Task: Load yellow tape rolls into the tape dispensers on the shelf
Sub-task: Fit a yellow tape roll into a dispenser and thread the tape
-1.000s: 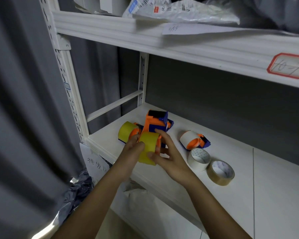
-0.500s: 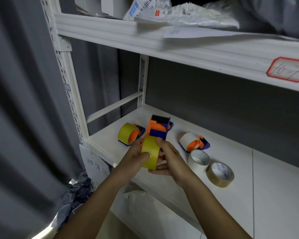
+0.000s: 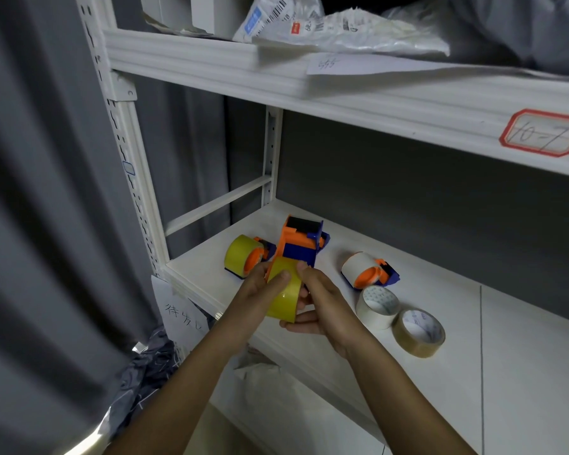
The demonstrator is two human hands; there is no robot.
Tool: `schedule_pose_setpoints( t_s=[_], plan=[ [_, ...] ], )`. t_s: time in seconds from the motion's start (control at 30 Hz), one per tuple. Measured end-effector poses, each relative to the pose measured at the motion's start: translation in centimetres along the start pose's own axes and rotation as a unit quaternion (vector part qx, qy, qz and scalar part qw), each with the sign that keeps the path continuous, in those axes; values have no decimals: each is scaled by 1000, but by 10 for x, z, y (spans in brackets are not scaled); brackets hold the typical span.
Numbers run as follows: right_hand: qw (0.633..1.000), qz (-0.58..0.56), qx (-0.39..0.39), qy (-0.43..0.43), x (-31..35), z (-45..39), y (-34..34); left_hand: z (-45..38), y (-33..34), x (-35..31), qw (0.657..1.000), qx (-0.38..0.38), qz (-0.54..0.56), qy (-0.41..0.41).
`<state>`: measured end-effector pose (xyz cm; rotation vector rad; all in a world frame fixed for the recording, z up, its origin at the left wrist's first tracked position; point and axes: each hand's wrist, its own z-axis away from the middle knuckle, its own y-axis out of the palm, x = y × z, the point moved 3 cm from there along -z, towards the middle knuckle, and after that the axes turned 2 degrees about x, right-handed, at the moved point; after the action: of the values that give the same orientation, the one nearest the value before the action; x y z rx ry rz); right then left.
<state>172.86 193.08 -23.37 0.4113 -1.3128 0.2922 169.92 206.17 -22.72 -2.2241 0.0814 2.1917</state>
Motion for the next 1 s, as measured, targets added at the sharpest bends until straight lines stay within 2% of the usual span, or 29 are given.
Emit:
schedule_pose_setpoints(
  t_s=[0.33, 0.63, 0.77, 0.83, 0.9, 1.0],
  plan=[
    [1000, -18, -6, 9, 1, 1, -1, -1, 2, -1, 998, 36, -47, 18],
    [1000, -24, -9, 14, 2, 3, 1, 1, 7, -7, 999, -9, -43, -7],
    [999, -30, -15, 43, 2, 5, -1, 2, 6, -2, 998, 44, -38, -9],
    [998, 33, -21, 53, 3, 7, -2, 5, 7, 0, 996, 74, -54, 1],
    [987, 141, -78, -6, 6, 8, -8, 7, 9, -1, 996, 76, -49, 5],
    [915, 297, -176, -208, 16, 14, -18, 9, 12, -3, 995, 85, -47, 17]
  ],
)
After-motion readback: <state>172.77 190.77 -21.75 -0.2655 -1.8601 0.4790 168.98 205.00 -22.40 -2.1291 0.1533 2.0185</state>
